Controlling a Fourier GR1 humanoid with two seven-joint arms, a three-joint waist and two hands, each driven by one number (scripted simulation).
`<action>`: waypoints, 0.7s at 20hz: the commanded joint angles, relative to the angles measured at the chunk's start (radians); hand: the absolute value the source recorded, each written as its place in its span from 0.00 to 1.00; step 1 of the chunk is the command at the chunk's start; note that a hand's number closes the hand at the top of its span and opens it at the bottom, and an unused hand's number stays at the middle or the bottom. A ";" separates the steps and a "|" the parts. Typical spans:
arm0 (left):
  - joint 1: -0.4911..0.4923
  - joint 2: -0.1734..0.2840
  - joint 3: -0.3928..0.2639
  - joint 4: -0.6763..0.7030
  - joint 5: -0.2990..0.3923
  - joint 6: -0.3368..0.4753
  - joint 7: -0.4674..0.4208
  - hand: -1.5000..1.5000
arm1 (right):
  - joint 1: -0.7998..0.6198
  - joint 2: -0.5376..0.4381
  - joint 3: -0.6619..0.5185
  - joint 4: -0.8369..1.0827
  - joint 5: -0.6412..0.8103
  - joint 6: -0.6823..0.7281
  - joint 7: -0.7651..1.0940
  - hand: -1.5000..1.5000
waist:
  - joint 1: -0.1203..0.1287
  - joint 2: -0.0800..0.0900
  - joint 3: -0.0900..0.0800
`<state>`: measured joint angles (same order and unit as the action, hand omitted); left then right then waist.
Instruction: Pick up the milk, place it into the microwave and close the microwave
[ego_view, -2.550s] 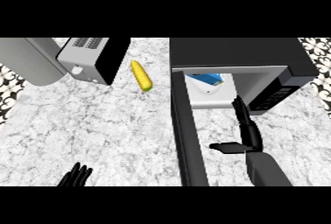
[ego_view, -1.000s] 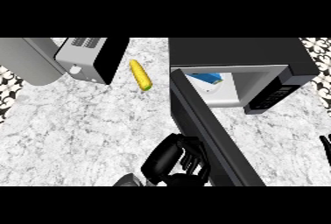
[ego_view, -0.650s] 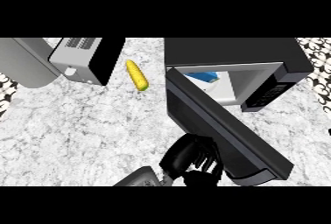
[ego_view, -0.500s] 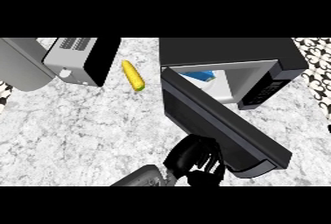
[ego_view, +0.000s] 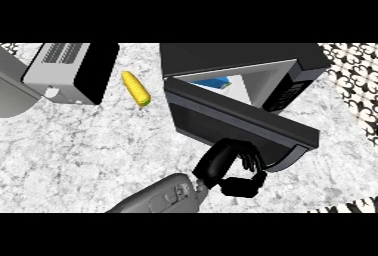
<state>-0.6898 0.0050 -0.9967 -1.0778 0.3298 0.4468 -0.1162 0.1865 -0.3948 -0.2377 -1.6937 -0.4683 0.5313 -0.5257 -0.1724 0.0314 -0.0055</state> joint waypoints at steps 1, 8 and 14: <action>-0.079 -0.005 0.033 -0.007 0.081 0.027 -0.067 1.00 | -0.026 -0.026 0.009 -0.020 -0.031 0.035 0.018 0.00 | -0.051 0.012 -0.001; -0.206 -0.005 0.092 0.064 0.172 0.045 -0.102 1.00 | -0.062 -0.058 0.023 -0.066 -0.064 0.059 0.050 0.00 | -0.118 0.027 0.002; -0.285 -0.005 0.128 0.144 0.233 0.053 -0.120 1.00 | -0.085 -0.088 0.020 -0.084 -0.109 0.066 0.089 0.00 | -0.162 0.044 0.003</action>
<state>-0.9143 0.0005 -0.8928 -0.9704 0.5296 0.4925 -0.2173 0.1167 -0.4661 -0.2232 -1.7709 -0.5575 0.5845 -0.4552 -0.3084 0.0654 -0.0039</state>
